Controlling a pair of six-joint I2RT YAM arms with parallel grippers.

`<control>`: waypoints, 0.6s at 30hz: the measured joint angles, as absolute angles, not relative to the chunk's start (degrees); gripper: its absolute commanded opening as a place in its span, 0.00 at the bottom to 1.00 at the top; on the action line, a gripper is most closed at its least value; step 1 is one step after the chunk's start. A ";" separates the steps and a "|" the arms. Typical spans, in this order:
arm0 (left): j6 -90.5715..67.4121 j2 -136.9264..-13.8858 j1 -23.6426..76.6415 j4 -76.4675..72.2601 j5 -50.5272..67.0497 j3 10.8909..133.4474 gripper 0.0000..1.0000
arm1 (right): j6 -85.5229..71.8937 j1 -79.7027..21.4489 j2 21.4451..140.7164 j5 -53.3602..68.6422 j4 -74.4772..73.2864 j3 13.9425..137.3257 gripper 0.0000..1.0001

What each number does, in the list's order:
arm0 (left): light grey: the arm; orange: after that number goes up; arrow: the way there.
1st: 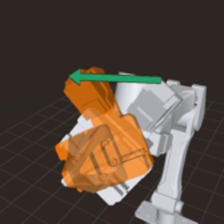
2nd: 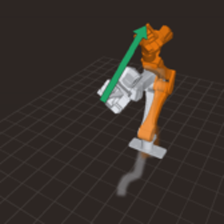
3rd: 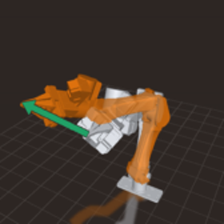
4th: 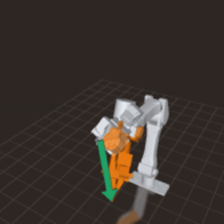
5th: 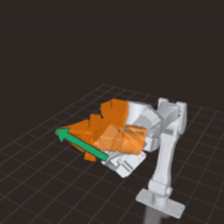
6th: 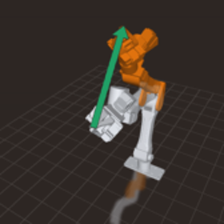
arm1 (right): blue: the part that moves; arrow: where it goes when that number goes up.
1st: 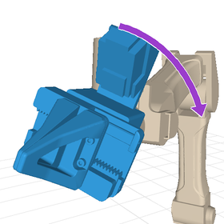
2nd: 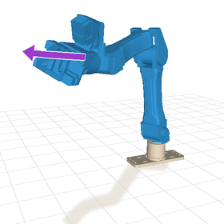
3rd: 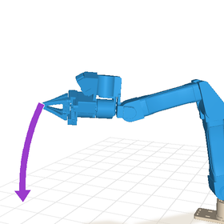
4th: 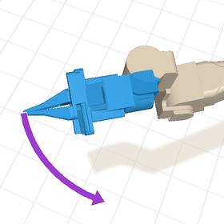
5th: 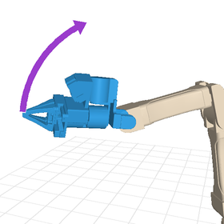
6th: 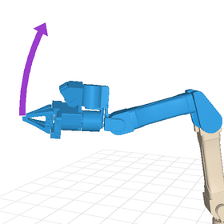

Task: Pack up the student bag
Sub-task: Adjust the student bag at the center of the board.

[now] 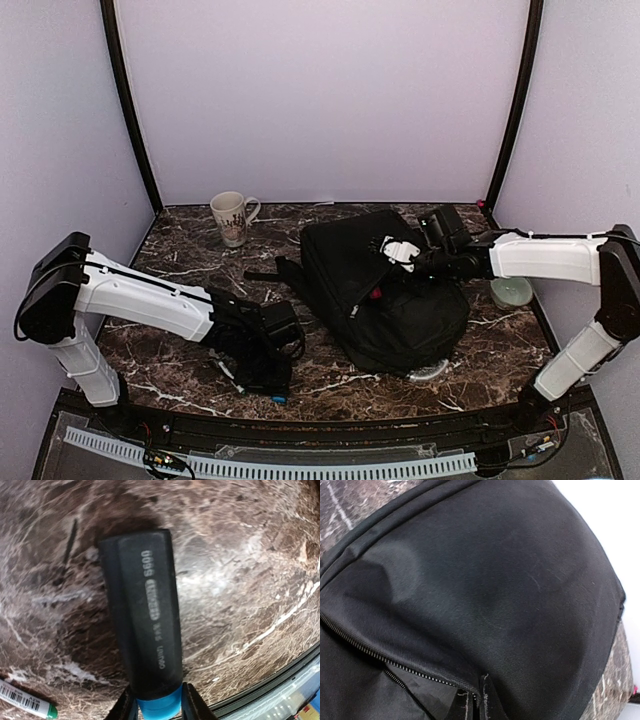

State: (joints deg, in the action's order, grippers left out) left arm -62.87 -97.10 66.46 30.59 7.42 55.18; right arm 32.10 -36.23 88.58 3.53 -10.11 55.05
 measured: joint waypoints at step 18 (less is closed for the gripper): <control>-58.35 -96.29 65.73 30.06 4.58 54.57 0.45 | 24.75 -46.46 97.45 5.04 -21.69 68.31 0.00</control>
